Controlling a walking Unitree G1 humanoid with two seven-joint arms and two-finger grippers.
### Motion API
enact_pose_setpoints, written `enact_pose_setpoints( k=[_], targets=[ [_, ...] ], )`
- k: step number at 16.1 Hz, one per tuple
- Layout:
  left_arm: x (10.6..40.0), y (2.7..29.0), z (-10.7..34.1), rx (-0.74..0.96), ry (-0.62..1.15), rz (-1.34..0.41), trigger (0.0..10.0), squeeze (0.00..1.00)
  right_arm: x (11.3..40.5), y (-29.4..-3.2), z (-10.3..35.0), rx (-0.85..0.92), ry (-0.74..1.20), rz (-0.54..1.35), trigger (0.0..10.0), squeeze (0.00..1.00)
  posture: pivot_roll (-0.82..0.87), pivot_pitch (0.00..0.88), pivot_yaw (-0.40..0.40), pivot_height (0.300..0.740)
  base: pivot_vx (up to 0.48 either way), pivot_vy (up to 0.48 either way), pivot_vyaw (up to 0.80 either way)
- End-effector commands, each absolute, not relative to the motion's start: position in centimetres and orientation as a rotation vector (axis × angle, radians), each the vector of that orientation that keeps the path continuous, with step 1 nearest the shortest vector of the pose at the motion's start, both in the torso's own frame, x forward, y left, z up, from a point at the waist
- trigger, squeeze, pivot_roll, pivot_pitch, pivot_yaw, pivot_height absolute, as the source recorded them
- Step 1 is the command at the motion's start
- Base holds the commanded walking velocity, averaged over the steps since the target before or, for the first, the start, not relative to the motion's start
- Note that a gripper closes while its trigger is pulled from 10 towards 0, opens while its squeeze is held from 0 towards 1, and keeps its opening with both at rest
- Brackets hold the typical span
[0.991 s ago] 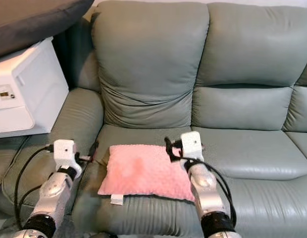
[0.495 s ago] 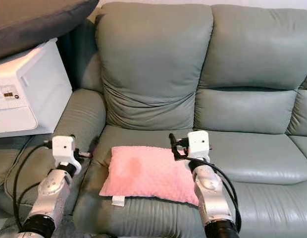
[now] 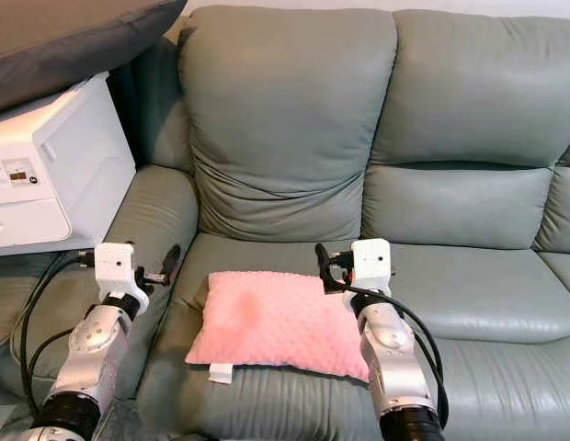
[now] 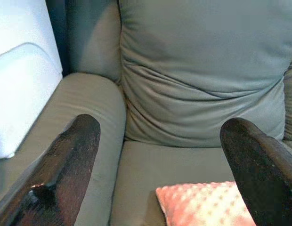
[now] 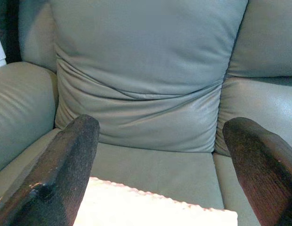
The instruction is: Move the pillow to the sofa
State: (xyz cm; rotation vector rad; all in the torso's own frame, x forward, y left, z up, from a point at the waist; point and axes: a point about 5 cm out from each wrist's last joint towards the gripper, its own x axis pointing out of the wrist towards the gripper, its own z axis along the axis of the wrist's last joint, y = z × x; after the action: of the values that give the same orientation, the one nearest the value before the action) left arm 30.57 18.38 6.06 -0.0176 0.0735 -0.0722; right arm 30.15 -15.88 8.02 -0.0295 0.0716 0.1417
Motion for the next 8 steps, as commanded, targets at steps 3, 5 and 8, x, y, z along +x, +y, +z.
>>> enact_pose_setpoints(
  k=[3, 5, 8],
  targets=[
    [31.6, 18.0, 8.1, -0.011, 0.028, -0.083, 10.0, 0.00, 30.7, -15.6, 9.3, -0.016, 0.039, 0.146, 10.0, 0.70, -0.03, 0.000, 0.019, 0.740, 0.000, 0.000, 0.00],
    [31.8, 18.1, 8.5, -0.030, 0.023, -0.099, 10.0, 0.00, 30.9, -15.5, 9.7, -0.018, 0.028, 0.152, 10.0, 0.00, -0.03, 0.000, 0.026, 0.740, 0.000, 0.000, 0.00],
    [32.2, 18.2, 9.2, -0.026, 0.022, -0.061, 10.0, 0.00, 30.9, -16.0, 9.9, -0.011, 0.029, 0.140, 10.0, 0.00, -0.04, 0.000, 0.021, 0.740, 0.000, 0.000, 0.00]
  ],
)
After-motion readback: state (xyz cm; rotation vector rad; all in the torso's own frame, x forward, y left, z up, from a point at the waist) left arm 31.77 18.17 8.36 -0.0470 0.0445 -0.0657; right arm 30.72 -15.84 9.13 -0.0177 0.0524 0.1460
